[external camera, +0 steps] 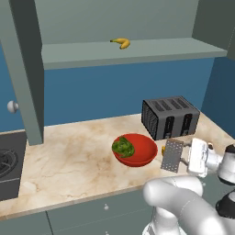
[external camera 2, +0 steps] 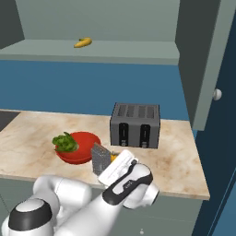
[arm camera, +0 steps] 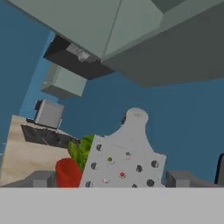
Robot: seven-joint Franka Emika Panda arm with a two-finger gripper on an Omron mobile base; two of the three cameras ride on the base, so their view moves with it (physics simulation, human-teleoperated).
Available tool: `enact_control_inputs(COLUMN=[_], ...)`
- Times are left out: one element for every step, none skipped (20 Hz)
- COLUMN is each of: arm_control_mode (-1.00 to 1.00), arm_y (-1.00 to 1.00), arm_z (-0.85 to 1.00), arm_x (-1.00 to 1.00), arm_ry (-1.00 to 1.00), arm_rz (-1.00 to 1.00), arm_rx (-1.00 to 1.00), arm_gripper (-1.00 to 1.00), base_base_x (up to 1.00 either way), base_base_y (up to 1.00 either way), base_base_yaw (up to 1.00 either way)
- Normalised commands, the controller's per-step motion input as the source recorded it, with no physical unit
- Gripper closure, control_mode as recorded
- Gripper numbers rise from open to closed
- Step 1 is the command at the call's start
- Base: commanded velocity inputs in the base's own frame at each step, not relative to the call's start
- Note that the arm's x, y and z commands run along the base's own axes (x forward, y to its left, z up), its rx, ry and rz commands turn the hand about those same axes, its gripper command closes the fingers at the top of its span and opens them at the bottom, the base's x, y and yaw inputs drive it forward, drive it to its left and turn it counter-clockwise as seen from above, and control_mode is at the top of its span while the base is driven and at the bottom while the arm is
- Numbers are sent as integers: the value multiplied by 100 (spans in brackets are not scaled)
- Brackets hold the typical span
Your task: Pick the cheese from the fridge and the cheese grater from the cabinet and place them next to the salad bowl.
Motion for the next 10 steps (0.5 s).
enact_control_inputs(arm_control_mode=[-100, -100, -100, -100, -100, -100, -100, -100, -100, -100], arm_y=[0, 0, 6, 5, 0, 0, 0, 0, 0, 0], arm_z=[100, 100, 100, 100, 100, 100, 100, 100, 100, 100], arm_x=[-34, -33, -39, -51, -62, -64, -66, -71, -74, -79], arm_ry=[0, 0, 0, 0, 0, -1, -5, -9, -13, -16], arm_rz=[0, 0, -6, -13, -17, -20, -23, -25, -26, -27], arm_rx=[-8, -11, -16, -21, -23, -24, -27, -30, -33, -34], arm_gripper=[-100, -100, -100, -100, -100, -100, -100, -100, -100, -100], base_base_x=[0, 0, 0, 0, 0, 0, 0, 0, 0, 0], base_base_y=[0, 0, 0, 0, 0, 0, 0, 0, 0, 0], base_base_yaw=[0, 0, 0, 0, 0, 0, 0, 0, 0, 0])
